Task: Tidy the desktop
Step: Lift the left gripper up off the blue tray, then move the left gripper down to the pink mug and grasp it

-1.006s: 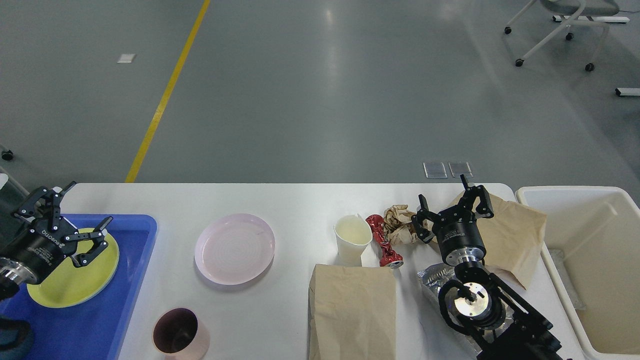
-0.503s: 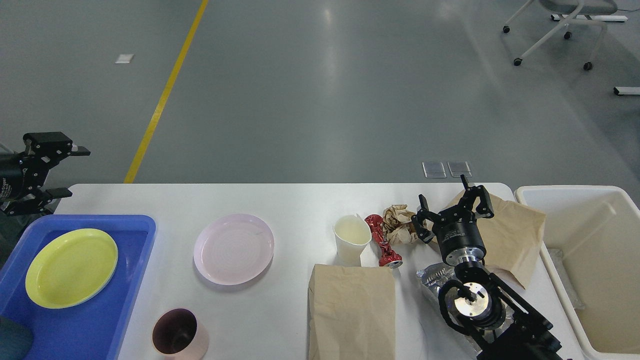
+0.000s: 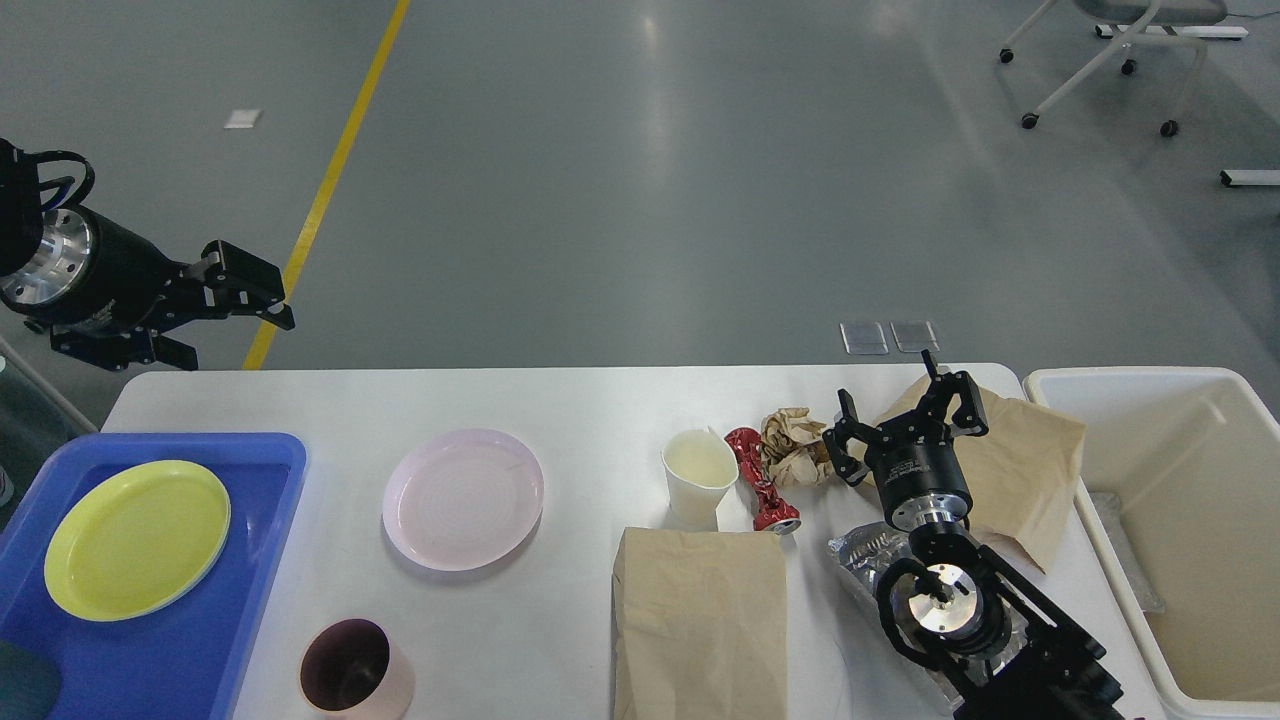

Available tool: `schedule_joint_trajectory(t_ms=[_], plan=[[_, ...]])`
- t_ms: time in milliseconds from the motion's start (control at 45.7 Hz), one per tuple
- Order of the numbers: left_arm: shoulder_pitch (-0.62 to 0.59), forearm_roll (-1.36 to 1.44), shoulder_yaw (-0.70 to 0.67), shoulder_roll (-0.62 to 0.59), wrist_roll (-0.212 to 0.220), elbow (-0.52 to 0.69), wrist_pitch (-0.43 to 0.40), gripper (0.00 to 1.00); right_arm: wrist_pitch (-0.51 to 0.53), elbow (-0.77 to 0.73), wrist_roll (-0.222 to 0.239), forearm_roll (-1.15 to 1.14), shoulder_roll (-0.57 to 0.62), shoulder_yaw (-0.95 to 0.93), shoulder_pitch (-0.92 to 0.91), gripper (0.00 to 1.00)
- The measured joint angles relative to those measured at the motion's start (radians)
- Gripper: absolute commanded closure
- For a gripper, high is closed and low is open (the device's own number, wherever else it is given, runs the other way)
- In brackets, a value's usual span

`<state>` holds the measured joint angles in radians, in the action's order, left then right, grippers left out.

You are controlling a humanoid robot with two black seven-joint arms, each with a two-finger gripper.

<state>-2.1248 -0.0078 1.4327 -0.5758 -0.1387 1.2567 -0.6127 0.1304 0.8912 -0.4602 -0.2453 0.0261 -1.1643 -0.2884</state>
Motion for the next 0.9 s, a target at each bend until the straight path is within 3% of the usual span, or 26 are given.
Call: schedule_joint_trajectory(t_ms=[197, 569, 722, 897], plan=[[-0.183, -0.031, 0.079, 0.208, 0.0, 0.111, -0.03, 0.03, 0.0, 0.0, 0.0, 0.0, 0.0, 0.0, 0.0, 0.0], [-0.605, -0.191, 0.11, 0.464, 0.011, 0.42, -0.234, 0.03, 0.0, 0.0, 0.0, -0.001, 0.0, 0.0, 0.0, 0.0], [-0.679, -0.282, 0.127, 0.519, 0.047, 0.476, -0.306, 0.03, 0.0, -0.001, 0.0, -0.002, 0.0, 0.0, 0.0, 0.0], [-0.637, -0.299, 0.15, 0.541, 0.06, 0.47, -0.332, 0.03, 0.0, -0.001, 0.0, -0.001, 0.0, 0.0, 0.0, 0.0]])
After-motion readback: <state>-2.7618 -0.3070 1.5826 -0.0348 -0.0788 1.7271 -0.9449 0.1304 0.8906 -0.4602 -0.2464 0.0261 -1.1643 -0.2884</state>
